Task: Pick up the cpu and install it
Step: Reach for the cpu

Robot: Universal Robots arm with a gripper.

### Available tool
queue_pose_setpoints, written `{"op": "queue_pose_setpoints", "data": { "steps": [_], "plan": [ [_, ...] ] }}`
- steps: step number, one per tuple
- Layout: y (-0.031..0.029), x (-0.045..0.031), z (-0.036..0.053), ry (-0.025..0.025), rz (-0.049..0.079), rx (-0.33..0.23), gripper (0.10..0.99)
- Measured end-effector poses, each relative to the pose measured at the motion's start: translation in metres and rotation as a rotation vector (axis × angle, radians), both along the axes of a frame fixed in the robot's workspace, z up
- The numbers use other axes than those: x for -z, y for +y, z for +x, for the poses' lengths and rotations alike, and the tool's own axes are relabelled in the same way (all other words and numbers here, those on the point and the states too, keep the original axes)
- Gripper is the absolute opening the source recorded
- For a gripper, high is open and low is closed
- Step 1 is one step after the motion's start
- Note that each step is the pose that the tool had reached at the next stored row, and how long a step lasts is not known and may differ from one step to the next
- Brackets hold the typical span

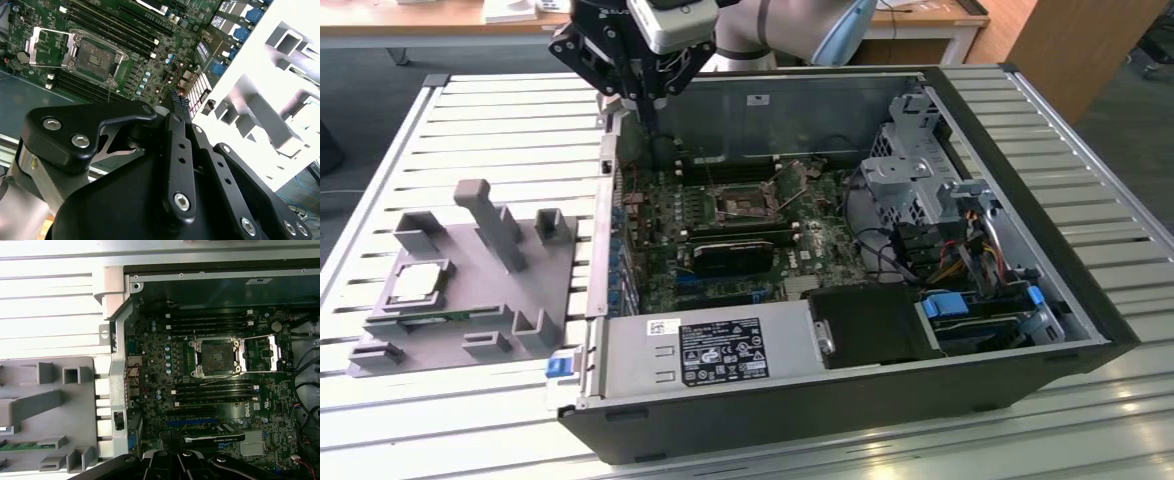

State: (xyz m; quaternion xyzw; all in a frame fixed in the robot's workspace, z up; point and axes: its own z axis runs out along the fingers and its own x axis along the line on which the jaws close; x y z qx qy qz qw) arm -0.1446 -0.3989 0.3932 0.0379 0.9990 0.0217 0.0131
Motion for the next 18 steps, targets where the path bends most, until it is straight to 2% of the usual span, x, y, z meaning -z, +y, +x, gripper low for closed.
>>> {"op": "queue_pose_setpoints", "data": {
  "steps": [18],
  "plan": [
    [0.0000, 0.0000, -0.0042, 0.0000, 0.000, 0.000, 0.106]
  ]
}}
